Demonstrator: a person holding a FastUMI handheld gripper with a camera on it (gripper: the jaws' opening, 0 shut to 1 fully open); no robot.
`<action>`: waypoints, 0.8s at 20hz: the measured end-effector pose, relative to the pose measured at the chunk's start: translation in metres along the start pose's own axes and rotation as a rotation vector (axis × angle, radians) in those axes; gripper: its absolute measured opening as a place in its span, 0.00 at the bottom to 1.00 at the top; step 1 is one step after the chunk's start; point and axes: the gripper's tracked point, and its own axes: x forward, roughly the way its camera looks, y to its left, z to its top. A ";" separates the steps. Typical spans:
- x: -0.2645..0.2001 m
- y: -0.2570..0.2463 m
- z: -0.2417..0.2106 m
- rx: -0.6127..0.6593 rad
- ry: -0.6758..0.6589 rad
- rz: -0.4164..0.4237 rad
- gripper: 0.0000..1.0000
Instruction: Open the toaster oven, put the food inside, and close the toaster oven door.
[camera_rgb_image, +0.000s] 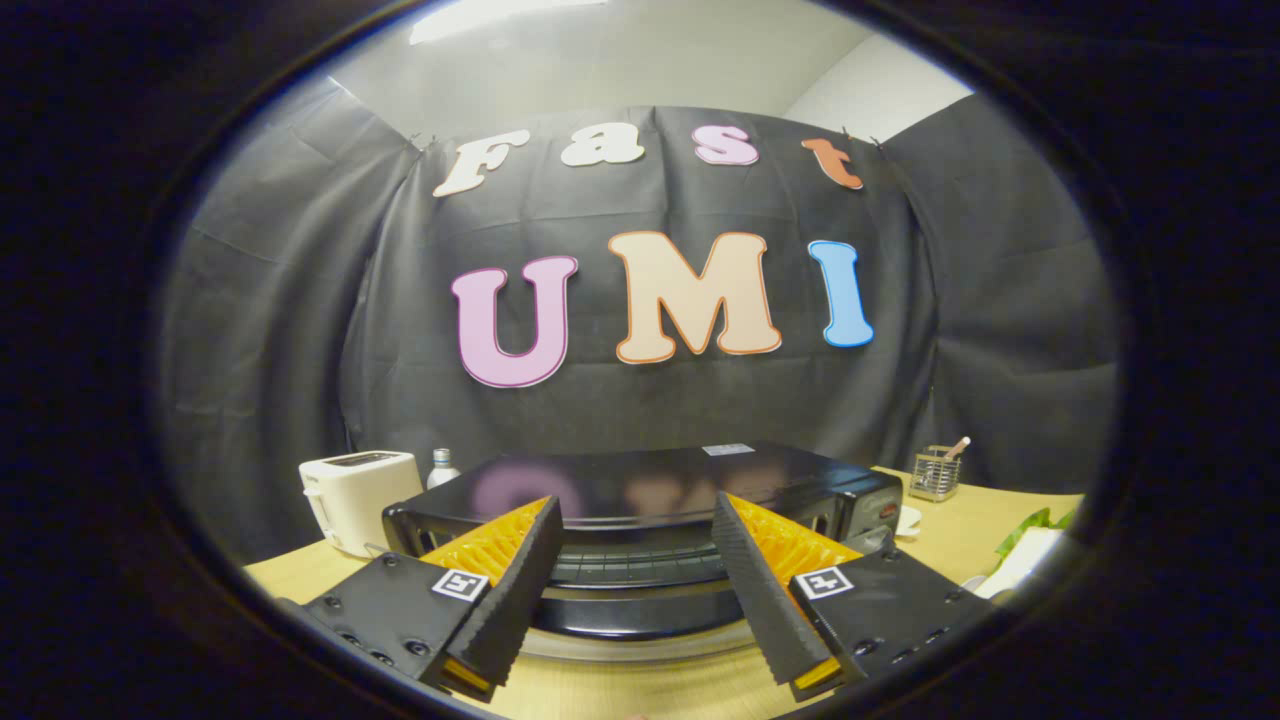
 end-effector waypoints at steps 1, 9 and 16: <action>-0.008 -0.001 -0.001 0.000 -0.005 -0.002 0.95; -0.058 -0.012 -0.029 -0.009 0.112 -0.054 0.95; -0.090 -0.025 -0.074 -0.034 0.316 -0.103 0.95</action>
